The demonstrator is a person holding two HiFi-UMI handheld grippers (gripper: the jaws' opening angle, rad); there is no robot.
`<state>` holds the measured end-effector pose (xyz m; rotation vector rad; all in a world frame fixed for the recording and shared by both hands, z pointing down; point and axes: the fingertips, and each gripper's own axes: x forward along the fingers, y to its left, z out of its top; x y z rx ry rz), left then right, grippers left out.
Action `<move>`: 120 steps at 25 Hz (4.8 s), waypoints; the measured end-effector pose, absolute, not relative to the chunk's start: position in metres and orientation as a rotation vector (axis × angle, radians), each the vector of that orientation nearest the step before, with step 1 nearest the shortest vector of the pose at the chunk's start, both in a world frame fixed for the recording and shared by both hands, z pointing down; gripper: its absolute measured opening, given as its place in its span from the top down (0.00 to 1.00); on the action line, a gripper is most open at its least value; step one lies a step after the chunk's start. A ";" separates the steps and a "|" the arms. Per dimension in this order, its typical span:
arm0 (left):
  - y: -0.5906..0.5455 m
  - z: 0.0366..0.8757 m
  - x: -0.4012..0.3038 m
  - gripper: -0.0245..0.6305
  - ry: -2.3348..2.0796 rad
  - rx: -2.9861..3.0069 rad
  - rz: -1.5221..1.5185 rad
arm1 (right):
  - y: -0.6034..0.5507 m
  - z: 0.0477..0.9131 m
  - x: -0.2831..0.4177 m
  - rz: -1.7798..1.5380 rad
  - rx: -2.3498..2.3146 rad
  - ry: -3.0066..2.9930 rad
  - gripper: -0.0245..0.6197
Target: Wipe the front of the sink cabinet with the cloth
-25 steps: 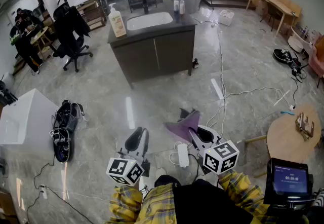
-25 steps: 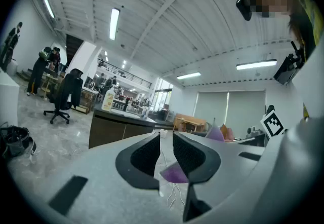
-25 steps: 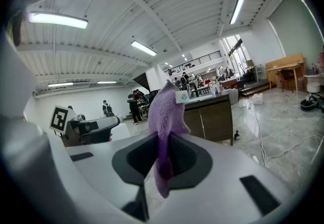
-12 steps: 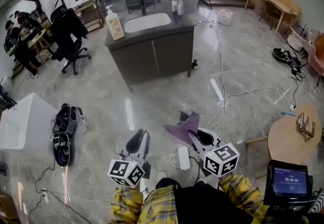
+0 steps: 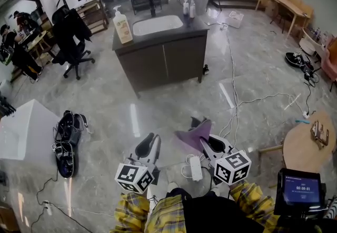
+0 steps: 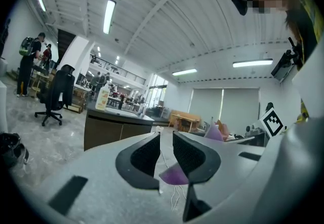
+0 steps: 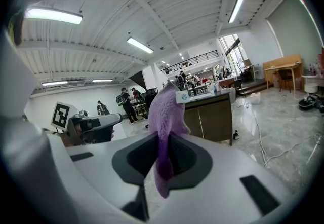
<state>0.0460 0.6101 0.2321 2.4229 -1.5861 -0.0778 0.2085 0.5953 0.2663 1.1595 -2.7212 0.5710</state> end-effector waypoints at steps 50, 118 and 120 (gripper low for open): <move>0.426 0.241 0.008 0.85 -1.814 2.264 -0.045 | 0.369 0.271 0.165 0.560 0.949 -2.798 0.90; 0.261 0.296 -0.247 0.85 -1.849 2.164 -0.012 | 0.203 0.327 -0.118 0.536 0.745 -2.747 0.90; 0.249 0.295 -0.252 0.85 -1.861 2.159 -0.010 | 0.191 0.331 -0.124 0.533 0.730 -2.741 0.90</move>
